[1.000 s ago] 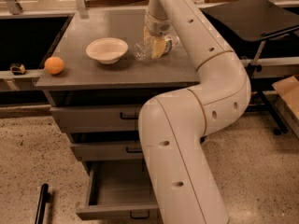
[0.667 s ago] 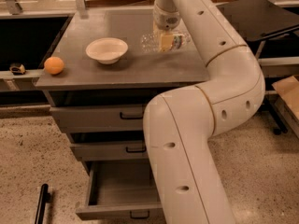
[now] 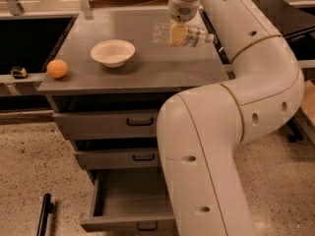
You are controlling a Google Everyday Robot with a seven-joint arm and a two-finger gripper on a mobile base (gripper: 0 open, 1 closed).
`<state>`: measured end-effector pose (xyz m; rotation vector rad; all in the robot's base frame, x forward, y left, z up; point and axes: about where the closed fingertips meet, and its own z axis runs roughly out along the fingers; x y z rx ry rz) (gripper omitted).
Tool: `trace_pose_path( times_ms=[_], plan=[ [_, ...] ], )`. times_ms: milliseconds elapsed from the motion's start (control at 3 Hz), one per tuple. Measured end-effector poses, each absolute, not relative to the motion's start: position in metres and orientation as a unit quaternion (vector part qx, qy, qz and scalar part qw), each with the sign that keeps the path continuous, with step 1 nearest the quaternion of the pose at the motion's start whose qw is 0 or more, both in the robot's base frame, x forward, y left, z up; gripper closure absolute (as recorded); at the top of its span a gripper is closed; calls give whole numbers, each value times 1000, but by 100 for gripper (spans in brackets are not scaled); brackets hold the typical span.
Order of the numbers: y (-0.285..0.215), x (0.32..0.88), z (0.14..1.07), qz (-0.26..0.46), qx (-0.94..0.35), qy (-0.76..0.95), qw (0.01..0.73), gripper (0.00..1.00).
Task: Place water bottle into bottom drawer
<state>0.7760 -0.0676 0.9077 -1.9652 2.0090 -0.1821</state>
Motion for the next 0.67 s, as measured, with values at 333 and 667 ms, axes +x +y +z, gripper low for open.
trace_pose_path(
  times_ms=[333,667],
  plan=[
    [-67,776,908,-63,-689,704,163,100],
    [-56,765,907,-43,-693,699,170,100]
  ],
)
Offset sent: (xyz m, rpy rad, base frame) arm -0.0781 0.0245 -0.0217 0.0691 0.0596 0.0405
